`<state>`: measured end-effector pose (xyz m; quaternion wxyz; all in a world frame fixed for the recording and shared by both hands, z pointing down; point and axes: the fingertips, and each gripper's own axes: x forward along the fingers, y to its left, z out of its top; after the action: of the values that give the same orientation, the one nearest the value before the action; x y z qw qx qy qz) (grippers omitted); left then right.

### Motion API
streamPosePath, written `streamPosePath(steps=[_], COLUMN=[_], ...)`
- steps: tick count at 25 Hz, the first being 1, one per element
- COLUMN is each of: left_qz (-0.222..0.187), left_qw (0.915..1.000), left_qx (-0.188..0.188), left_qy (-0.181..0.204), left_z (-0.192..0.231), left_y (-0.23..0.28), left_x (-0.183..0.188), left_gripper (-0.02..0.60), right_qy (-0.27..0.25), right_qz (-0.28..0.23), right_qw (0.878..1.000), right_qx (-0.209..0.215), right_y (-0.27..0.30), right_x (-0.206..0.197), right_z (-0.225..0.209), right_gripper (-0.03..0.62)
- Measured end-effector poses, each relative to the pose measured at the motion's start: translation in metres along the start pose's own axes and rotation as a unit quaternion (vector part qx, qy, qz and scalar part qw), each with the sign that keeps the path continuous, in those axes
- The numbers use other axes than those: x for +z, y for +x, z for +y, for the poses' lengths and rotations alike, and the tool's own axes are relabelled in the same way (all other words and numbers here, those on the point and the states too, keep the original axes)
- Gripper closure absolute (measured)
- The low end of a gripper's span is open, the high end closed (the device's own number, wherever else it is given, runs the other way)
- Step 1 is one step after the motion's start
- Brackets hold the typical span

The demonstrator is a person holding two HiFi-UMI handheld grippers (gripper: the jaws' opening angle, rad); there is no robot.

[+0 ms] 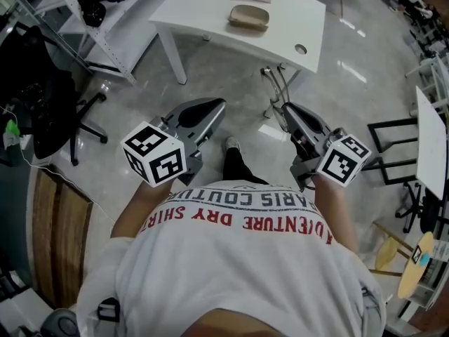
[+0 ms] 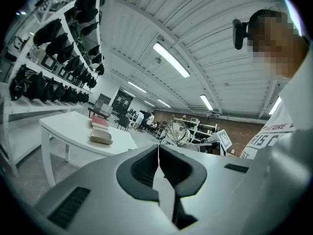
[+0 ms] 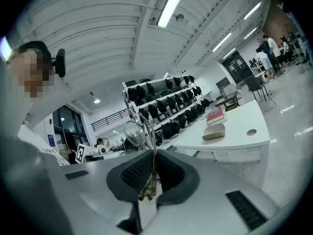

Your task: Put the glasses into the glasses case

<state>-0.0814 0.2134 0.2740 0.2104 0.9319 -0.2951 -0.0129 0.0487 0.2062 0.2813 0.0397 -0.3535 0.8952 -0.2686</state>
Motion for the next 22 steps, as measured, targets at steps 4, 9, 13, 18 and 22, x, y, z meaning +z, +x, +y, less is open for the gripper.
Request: streamPosePath(steps=[4, 9, 13, 18, 22], left_qz=[0.000, 0.007, 0.017, 0.033, 0.044], left_qw=[0.9999, 0.9995, 0.9989, 0.9977, 0.9968], left_qx=[0.009, 0.019, 0.025, 0.033, 0.039], left_qy=[-0.006, -0.023, -0.035, -0.049, -0.055], left_z=[0.022, 0.053, 0.082, 0.117, 0.147], left_y=[0.011, 0.032, 0.058, 0.100, 0.132], left_x=[0.004, 0.009, 0.016, 0.027, 0.037], left_gripper=[0.552, 0.552, 0.552, 0.552, 0.552], right_qy=[0.005, 0.013, 0.017, 0.023, 0.021], right_qz=[0.001, 0.013, 0.033, 0.051, 0.059], right_qw=[1.000, 1.000, 0.999, 0.998, 0.998], right_qx=[-0.006, -0.003, -0.003, 0.002, 0.005], right_y=[0.020, 0.048, 0.071, 0.098, 0.123], right_x=[0.010, 0.020, 0.029, 0.049, 0.067], right_z=[-0.021, -0.047, -0.074, -0.116, -0.150], right_gripper=[0.556, 0.557, 0.557, 0.556, 0.557])
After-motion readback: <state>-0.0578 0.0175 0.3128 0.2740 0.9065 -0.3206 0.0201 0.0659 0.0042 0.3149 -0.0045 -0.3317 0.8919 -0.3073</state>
